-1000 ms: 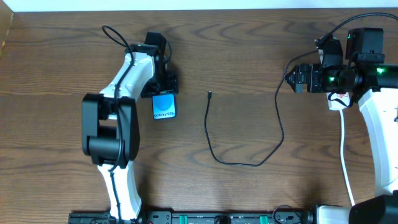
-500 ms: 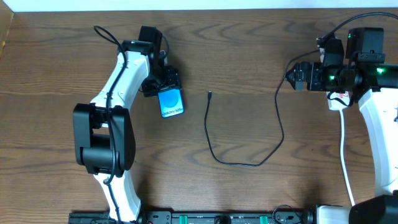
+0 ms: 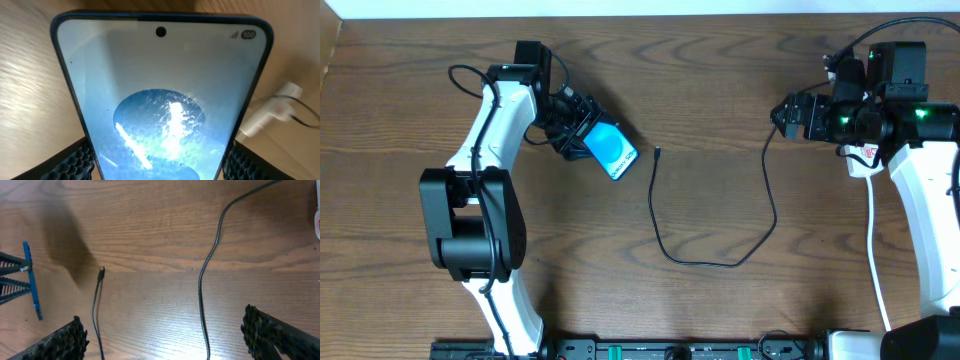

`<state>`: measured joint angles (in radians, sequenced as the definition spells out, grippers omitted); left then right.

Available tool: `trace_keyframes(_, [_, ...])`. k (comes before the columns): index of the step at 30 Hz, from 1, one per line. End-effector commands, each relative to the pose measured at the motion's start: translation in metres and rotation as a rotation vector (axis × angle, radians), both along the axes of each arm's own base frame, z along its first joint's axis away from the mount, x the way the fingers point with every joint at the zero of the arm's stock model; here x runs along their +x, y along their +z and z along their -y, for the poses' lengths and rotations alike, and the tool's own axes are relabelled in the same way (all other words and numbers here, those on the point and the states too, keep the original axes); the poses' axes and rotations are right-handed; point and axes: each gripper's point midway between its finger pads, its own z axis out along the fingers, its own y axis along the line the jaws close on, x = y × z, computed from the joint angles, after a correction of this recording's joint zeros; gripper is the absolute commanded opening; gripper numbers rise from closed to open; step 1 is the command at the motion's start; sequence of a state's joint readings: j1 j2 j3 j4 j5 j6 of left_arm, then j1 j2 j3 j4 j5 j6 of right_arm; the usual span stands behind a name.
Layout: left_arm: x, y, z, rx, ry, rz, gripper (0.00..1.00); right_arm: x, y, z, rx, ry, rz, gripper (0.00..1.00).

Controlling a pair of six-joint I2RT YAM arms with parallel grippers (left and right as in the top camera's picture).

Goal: Plug charger to phone and switch on socket

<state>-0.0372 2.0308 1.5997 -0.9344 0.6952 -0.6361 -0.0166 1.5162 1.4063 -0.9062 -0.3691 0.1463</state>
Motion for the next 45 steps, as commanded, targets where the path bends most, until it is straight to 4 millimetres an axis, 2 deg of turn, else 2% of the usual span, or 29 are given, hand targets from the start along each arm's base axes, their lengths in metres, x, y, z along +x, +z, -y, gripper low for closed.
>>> trace_keyframes(1, [0.001, 0.047, 0.029, -0.27, 0.069, -0.058, 0.68, 0.002, 0.0, -0.005, 0.023, -0.012, -0.007, 0.98])
trace_keyframes(7, [-0.003, 0.074, 0.047, -0.461, 0.068, -0.11, 0.68, 0.005, 0.003, -0.007, 0.046, -0.035, -0.001, 0.98])
trace_keyframes(12, [-0.003, 0.092, 0.055, -0.574, 0.052, -0.12, 0.68, 0.007, 0.007, -0.02, 0.065, 0.001, 0.021, 0.98])
trace_keyframes(20, [-0.003, 0.095, 0.055, -0.589, 0.056, -0.129, 0.68, 0.007, 0.014, -0.054, 0.086, 0.094, 0.06, 0.96])
trace_keyframes(23, [-0.003, 0.095, 0.055, -0.59, 0.056, -0.129, 0.68, 0.006, 0.014, -0.059, 0.091, 0.099, 0.056, 0.91])
trace_keyframes(28, [-0.002, 0.1, 0.057, -0.62, 0.045, -0.12, 0.68, 0.004, 0.017, -0.066, 0.116, 0.119, 0.055, 0.9])
trace_keyframes(32, [-0.002, 0.104, 0.058, -0.644, 0.09, -0.195, 0.68, 0.002, 0.024, -0.09, 0.15, 0.178, 0.082, 0.89])
trace_keyframes(39, [-0.003, 0.107, 0.059, -0.662, 0.1, -0.22, 0.68, 0.002, 0.033, -0.117, 0.179, 0.218, 0.12, 0.89])
trace_keyframes(43, [-0.003, 0.107, 0.059, -0.661, 0.1, -0.219, 0.68, -0.002, 0.041, -0.146, 0.21, 0.262, 0.15, 0.89])
trace_keyframes(45, [-0.003, 0.107, 0.059, -0.661, 0.1, -0.219, 0.68, -0.003, 0.039, -0.159, 0.212, 0.243, 0.139, 0.88])
